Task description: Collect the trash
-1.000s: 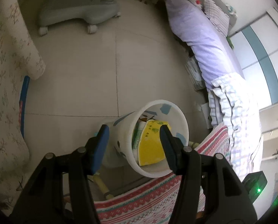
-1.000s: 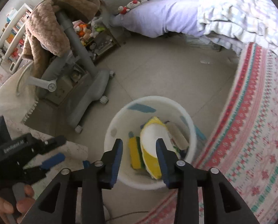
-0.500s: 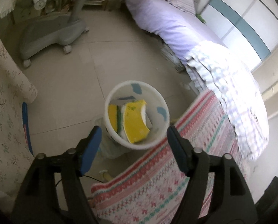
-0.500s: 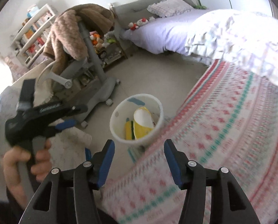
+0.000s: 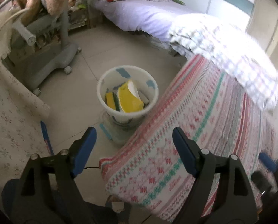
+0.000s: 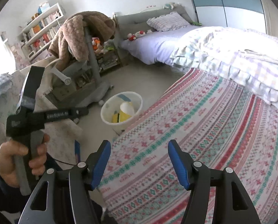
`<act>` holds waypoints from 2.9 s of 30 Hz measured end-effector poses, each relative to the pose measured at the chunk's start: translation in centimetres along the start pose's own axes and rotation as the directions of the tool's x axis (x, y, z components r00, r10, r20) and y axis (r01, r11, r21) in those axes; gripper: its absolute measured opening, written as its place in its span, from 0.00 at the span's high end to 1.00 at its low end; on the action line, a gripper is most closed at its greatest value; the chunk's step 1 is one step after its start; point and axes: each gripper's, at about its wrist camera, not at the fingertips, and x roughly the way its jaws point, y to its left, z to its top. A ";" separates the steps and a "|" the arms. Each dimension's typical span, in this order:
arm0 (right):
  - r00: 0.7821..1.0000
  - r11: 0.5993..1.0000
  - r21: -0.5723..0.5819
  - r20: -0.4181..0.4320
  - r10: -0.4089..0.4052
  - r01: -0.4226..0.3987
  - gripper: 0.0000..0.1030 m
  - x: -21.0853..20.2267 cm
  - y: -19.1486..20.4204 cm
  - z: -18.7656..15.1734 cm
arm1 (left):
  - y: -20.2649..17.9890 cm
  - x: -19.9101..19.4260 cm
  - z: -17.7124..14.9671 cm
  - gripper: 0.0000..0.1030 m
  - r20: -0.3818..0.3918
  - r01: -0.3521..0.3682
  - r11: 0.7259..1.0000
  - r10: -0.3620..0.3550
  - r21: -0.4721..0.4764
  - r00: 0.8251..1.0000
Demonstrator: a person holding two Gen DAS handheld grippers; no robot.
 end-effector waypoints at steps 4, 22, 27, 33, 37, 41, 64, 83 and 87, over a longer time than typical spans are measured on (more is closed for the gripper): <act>0.999 1.000 -0.003 0.033 -0.004 0.005 0.33 -1.6 -0.5 -0.2 | -2.2 -1.3 -1.7 0.18 0.044 -0.040 0.998 0.038 0.053 0.998; 0.998 0.998 -0.060 0.065 -0.021 0.025 0.26 -2.2 0.3 -0.6 | -4.0 -4.6 -5.1 0.18 0.112 -0.060 0.996 0.052 0.068 0.992; 0.998 0.998 -0.056 0.068 -0.019 0.022 0.25 -2.1 0.4 -0.7 | -3.8 -4.7 -5.2 0.18 0.112 -0.049 0.996 0.041 0.071 0.993; 0.998 0.998 -0.053 0.067 -0.017 0.021 0.25 -1.8 0.3 -0.7 | -3.8 -4.7 -5.3 0.18 0.111 -0.045 0.996 0.036 0.074 0.993; 0.998 0.998 -0.054 0.069 -0.012 0.016 0.24 -1.8 0.5 -0.8 | -3.9 -4.7 -5.3 0.18 0.109 -0.046 0.997 0.038 0.069 0.993; 0.997 0.999 -0.048 0.077 -0.020 0.024 0.24 -1.7 0.5 -0.8 | -3.7 -4.6 -5.2 0.18 0.108 -0.047 0.996 0.039 0.073 0.993; 0.996 0.998 -0.058 0.087 -0.029 0.034 0.23 -1.4 0.9 -0.8 | -2.9 -4.4 -5.0 0.18 0.100 -0.035 0.996 0.027 0.078 0.995; 0.996 0.998 -0.059 0.081 -0.023 0.028 0.21 -1.1 1.0 -0.9 | -2.9 -4.1 -4.9 0.18 0.112 -0.036 0.995 0.025 0.096 0.993; 0.997 0.998 -0.056 0.080 -0.021 0.025 0.21 -1.0 0.9 -0.8 | -2.9 -4.1 -4.9 0.18 0.110 -0.032 0.995 0.022 0.097 0.994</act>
